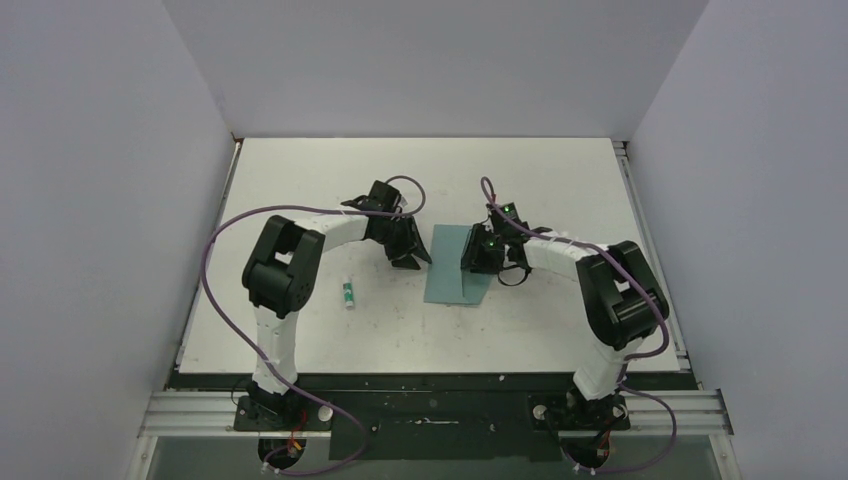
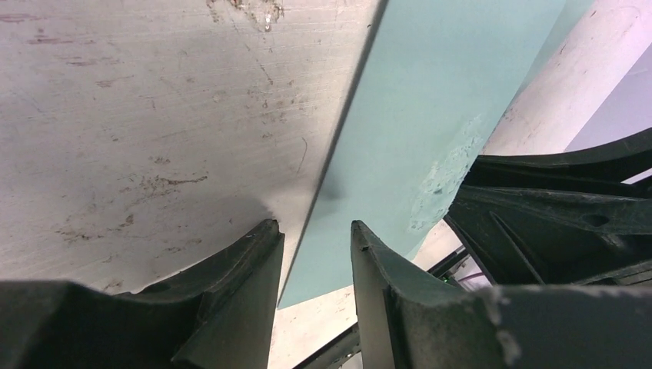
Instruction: Place the letter into the envelope and seal it
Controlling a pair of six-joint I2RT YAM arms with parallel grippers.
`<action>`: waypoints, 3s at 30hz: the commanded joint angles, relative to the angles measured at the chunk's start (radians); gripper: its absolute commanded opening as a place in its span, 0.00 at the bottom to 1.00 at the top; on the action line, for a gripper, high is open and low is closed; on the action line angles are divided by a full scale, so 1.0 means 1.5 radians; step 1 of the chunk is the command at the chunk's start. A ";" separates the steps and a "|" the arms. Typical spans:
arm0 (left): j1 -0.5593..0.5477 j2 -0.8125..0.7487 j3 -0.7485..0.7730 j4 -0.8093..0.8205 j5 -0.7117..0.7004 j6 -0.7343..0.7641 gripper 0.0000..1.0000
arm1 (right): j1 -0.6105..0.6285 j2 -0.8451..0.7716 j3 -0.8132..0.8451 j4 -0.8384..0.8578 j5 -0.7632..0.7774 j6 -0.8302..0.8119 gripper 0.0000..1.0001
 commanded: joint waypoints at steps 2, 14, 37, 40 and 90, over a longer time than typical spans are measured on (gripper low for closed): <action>0.012 0.023 -0.008 0.001 -0.043 0.020 0.37 | -0.005 -0.050 -0.014 -0.061 0.069 -0.019 0.33; 0.019 -0.068 -0.008 0.039 -0.033 0.045 0.38 | -0.057 -0.193 -0.063 -0.068 0.129 -0.019 0.41; 0.084 -0.358 -0.325 -0.099 -0.334 0.031 0.52 | -0.024 -0.170 -0.047 -0.048 0.088 -0.019 0.55; 0.084 -0.345 -0.334 -0.091 -0.345 0.032 0.49 | -0.024 -0.171 -0.049 -0.050 0.088 -0.020 0.55; -0.061 -0.470 -0.307 0.268 0.081 0.361 0.00 | 0.077 -0.117 0.083 0.085 -0.242 0.038 0.42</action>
